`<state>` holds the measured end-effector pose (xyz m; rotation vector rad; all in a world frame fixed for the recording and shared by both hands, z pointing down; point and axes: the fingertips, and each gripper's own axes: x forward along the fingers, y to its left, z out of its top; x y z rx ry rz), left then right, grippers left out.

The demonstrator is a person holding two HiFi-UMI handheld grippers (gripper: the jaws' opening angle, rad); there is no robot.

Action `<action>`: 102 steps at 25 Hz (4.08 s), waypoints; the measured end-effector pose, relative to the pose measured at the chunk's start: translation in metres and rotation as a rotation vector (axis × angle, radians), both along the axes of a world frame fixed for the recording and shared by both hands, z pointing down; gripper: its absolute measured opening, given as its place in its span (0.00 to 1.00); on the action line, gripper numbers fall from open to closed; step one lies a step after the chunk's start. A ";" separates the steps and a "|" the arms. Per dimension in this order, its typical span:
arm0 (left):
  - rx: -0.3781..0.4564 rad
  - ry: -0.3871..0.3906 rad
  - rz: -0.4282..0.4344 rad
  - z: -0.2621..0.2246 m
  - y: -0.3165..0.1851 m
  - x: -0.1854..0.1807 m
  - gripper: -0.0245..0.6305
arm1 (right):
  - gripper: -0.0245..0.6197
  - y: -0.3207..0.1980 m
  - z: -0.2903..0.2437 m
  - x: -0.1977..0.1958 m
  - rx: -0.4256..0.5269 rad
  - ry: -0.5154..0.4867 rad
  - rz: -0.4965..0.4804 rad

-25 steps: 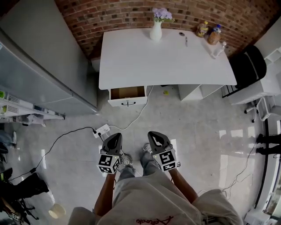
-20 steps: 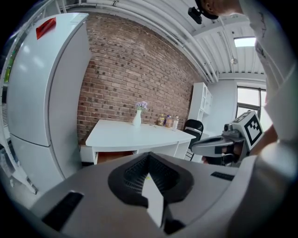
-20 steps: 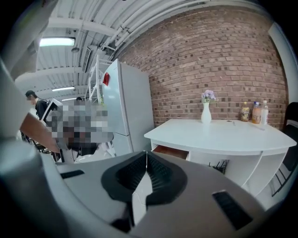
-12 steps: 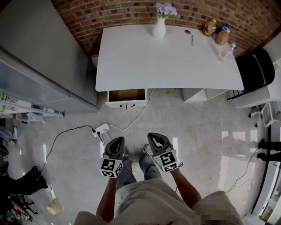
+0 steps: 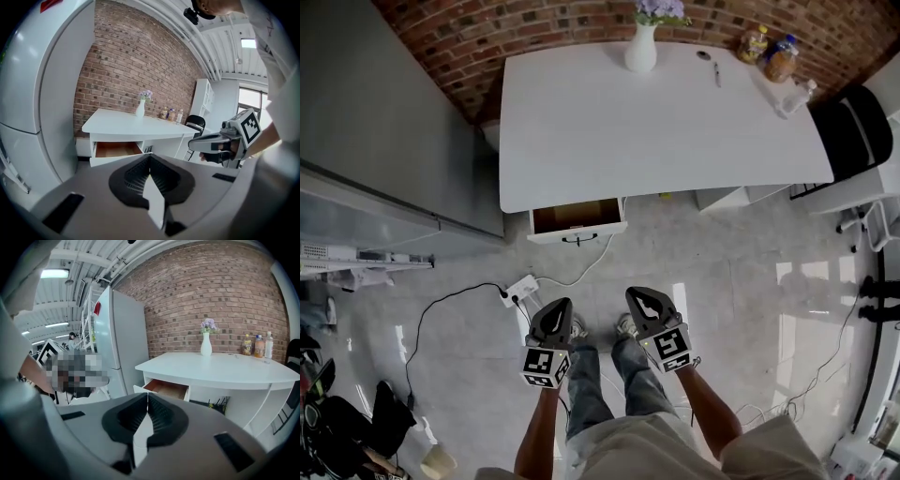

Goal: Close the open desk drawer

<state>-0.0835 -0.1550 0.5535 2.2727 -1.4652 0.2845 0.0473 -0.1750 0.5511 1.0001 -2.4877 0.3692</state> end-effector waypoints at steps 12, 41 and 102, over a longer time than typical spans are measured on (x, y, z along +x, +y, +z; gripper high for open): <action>0.025 -0.035 0.073 0.025 -0.039 -0.035 0.06 | 0.07 -0.052 0.018 -0.047 0.057 -0.018 0.068; -0.180 0.646 -0.153 0.213 -0.042 -0.066 0.06 | 0.07 -0.036 0.216 -0.046 -0.361 -0.294 0.238; -0.315 1.223 -0.279 0.251 -0.228 -0.060 0.12 | 0.12 -0.228 0.256 -0.078 -0.740 -1.104 0.462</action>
